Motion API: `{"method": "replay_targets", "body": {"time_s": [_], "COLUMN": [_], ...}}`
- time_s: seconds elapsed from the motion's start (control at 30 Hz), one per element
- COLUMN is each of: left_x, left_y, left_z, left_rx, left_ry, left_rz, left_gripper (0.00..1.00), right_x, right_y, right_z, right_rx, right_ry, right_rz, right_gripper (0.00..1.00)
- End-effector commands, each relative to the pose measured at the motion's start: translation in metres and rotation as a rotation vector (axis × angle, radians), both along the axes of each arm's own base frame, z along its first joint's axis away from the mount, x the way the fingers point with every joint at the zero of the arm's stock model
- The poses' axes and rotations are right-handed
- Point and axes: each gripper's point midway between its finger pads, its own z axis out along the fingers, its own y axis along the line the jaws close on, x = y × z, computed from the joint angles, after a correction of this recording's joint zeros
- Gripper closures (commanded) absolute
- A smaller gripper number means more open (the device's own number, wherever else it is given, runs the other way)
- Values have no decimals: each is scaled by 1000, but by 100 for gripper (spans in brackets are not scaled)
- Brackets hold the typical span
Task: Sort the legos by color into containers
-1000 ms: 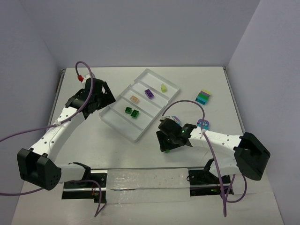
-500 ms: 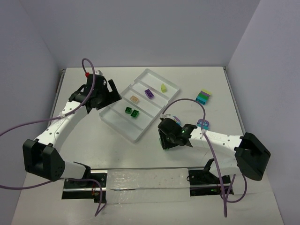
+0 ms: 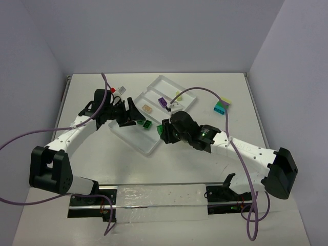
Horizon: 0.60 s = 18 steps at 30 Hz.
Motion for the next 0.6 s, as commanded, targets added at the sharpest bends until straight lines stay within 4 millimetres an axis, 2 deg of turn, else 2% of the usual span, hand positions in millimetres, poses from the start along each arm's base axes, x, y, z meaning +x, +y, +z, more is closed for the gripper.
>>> {"method": "replay_targets", "body": {"time_s": [0.0, 0.27, 0.47, 0.57], "left_x": [-5, -19, -17, -19], "left_y": [-22, -46, -52, -60], "left_z": [19, 30, 26, 31], "left_rx": [-135, -183, -170, -116], "left_ry": [-76, -95, -88, -159], "left_rz": [-143, -209, -196, -226], "left_gripper": [17, 17, 16, 14], "right_x": [12, 13, 11, 11], "right_y": [19, 23, 28, 30], "right_z": [25, 29, 27, 29], "right_rx": [42, 45, 47, 49], "right_ry": [-73, -72, -58, -60], "right_rz": [34, 49, 70, 77], "right_gripper": [100, 100, 100, 100]}}
